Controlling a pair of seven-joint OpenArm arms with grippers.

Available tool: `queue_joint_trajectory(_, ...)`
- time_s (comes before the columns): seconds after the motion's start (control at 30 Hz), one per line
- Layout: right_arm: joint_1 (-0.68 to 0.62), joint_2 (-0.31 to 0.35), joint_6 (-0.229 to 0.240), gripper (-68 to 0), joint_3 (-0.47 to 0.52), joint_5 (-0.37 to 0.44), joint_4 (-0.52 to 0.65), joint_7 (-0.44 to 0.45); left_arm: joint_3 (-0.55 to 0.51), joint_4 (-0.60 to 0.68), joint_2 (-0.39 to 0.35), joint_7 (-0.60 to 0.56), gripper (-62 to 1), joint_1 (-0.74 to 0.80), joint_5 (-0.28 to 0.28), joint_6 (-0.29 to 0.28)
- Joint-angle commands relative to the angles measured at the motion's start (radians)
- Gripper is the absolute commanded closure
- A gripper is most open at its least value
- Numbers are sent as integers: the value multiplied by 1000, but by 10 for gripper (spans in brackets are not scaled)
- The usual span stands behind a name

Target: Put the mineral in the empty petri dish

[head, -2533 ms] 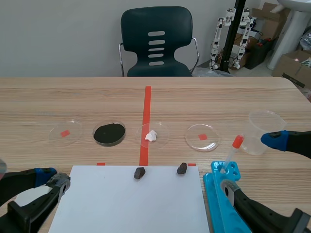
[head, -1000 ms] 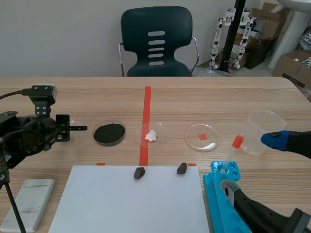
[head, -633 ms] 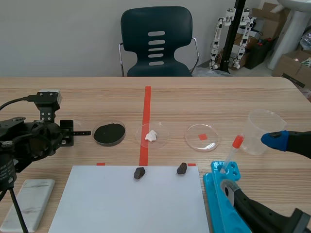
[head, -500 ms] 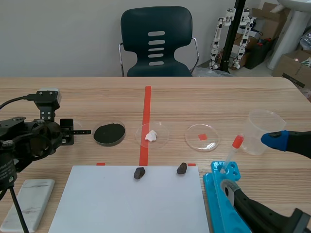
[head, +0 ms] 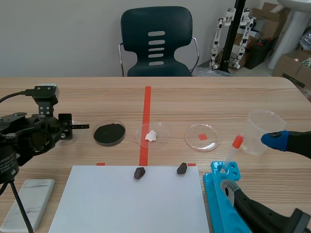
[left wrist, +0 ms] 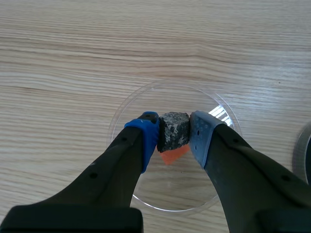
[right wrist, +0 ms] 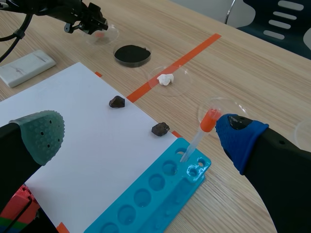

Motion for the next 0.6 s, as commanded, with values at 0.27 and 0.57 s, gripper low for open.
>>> queue_joint_trajectory(0.27, 9, 0, 0, -679, -1, 14, 15, 15, 2, -11, 13, -30, -103, -19, 2, -3)
queue_joint_trajectory(0.57, 9, 0, 0, -679, -1, 14, 15, 15, 2, -11, 13, -29, -118, -18, 1, -3)
